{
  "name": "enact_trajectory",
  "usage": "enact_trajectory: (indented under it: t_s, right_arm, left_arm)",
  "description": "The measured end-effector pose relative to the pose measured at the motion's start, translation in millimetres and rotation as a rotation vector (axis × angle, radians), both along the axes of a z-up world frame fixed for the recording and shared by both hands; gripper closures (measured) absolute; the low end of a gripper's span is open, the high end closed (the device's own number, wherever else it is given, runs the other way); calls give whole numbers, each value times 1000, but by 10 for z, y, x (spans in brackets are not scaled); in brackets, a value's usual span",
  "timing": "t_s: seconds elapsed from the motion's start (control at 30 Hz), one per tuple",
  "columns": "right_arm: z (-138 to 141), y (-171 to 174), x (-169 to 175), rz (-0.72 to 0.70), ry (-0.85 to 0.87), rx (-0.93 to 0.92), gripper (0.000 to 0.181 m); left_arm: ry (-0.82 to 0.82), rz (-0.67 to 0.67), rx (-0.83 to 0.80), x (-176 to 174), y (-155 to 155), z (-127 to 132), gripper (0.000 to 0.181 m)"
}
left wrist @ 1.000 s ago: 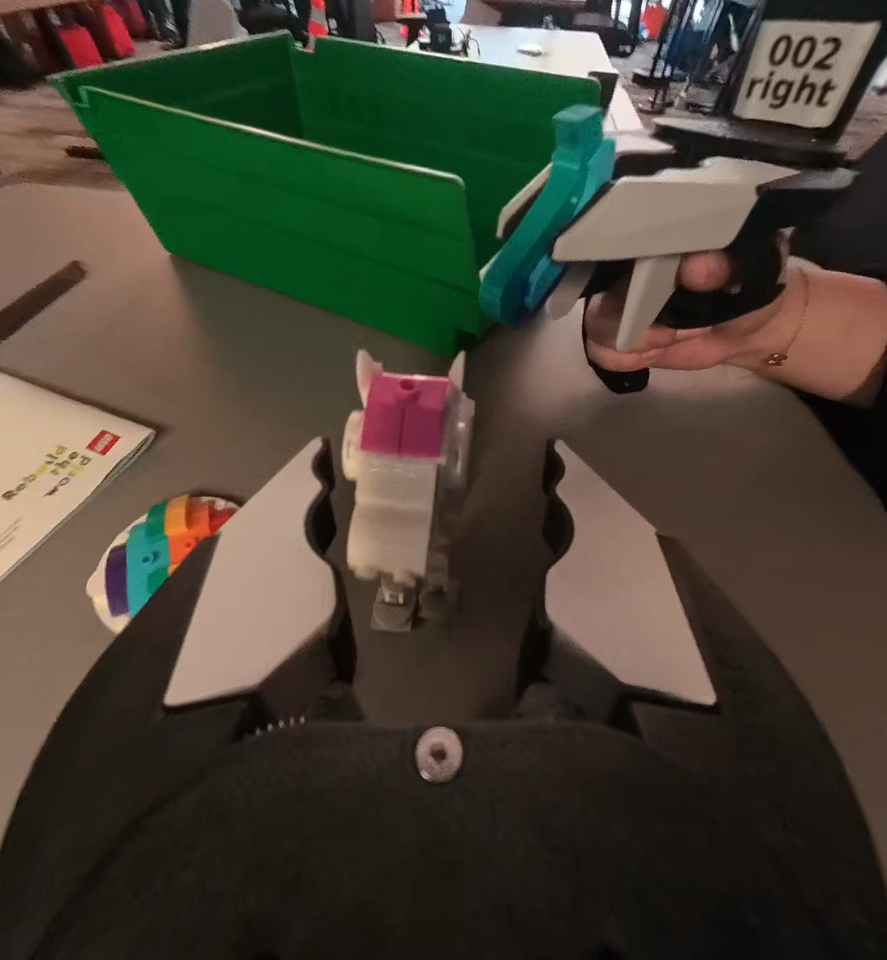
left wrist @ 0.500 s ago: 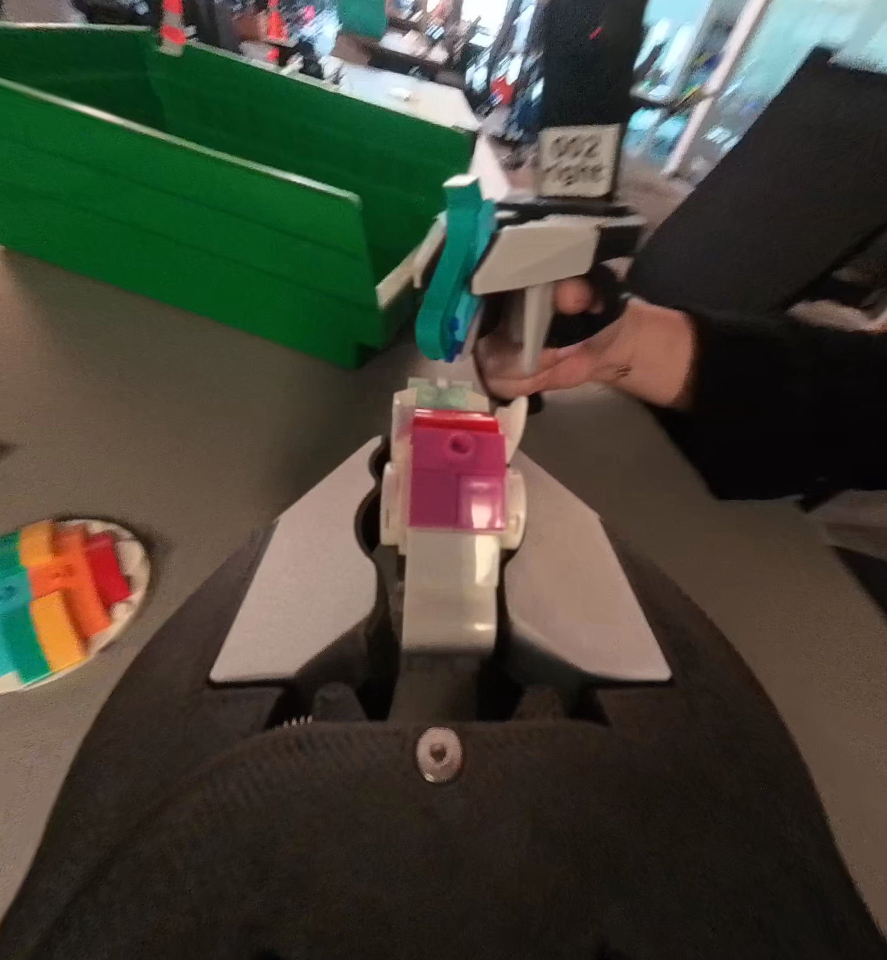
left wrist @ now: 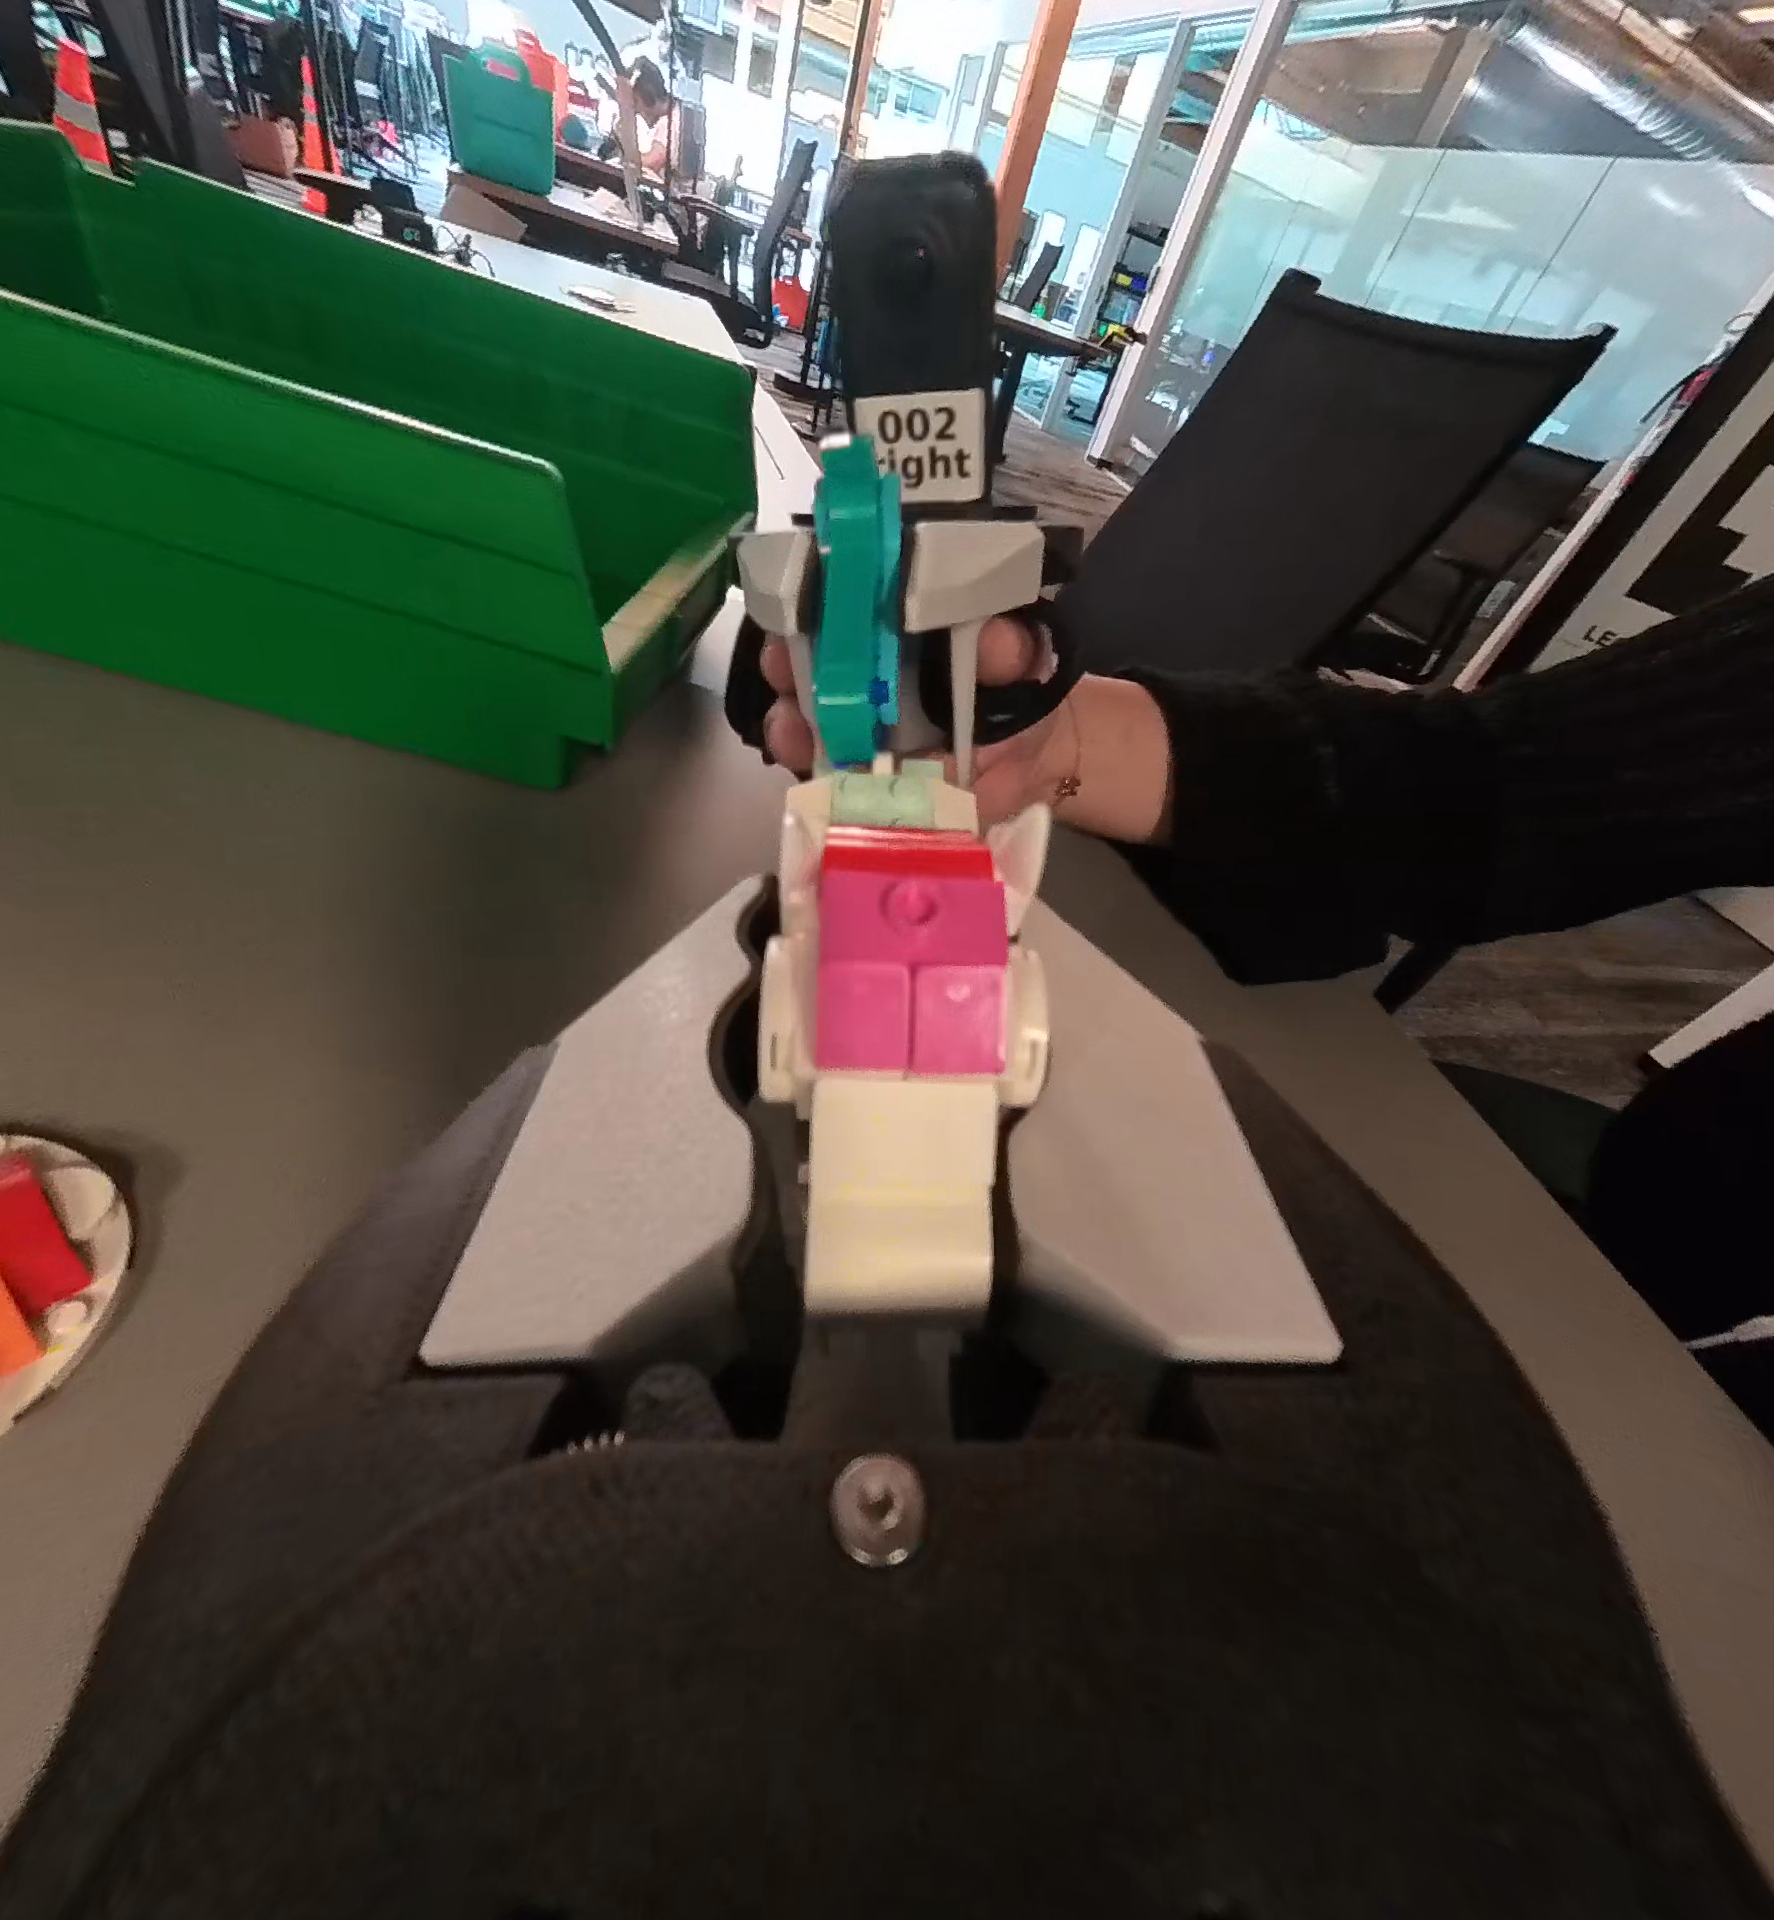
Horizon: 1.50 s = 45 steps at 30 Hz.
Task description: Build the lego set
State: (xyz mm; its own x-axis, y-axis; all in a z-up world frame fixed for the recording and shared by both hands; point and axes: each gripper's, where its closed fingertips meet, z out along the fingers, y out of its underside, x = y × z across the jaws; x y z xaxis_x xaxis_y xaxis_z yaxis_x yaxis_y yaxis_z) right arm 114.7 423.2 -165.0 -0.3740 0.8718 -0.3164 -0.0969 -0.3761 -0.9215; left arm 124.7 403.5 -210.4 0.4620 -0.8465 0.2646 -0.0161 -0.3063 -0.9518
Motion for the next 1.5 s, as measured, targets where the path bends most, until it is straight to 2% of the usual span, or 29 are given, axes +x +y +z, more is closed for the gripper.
enact_trajectory:
  t_s: [0.37, 0.47, 0.6, 0.77, 0.93, 1.03, 1.4, 1.43, 1.5]
  right_arm:
    - [21, -27, -32, -15, 4, -32, 168]
    - [21, -54, -63, 2, -1, -76, 168]
    - [50, -39, -80, -32, 33, -92, 168]
    - [125, -20, -73, -106, 102, -63, 168]
    - [205, 1, -44, -93, 169, -144, 168]
    - [183, 3, -71, -93, 154, -157, 168]
    - [126, 5, -91, -140, 84, -87, 168]
    - [122, 9, -95, -146, 83, -85, 168]
    - [116, 10, -99, -153, 77, -73, 168]
  left_arm:
    - [-58, -21, -53, -8, 6, 16, 147]
    - [-25, -47, -68, 41, -19, -34, 149]
    - [-46, -21, -62, 34, 7, -8, 149]
    - [-128, -7, -36, 9, 25, 99, 146]
    - [-257, -5, -8, -40, 33, 248, 145]
    - [-301, -4, -16, -79, 44, 281, 145]
    - [-297, -3, -56, -78, 58, 235, 146]
    - [-296, -2, -59, -78, 61, 231, 150]
    - [-295, -3, -63, -76, 61, 225, 145]
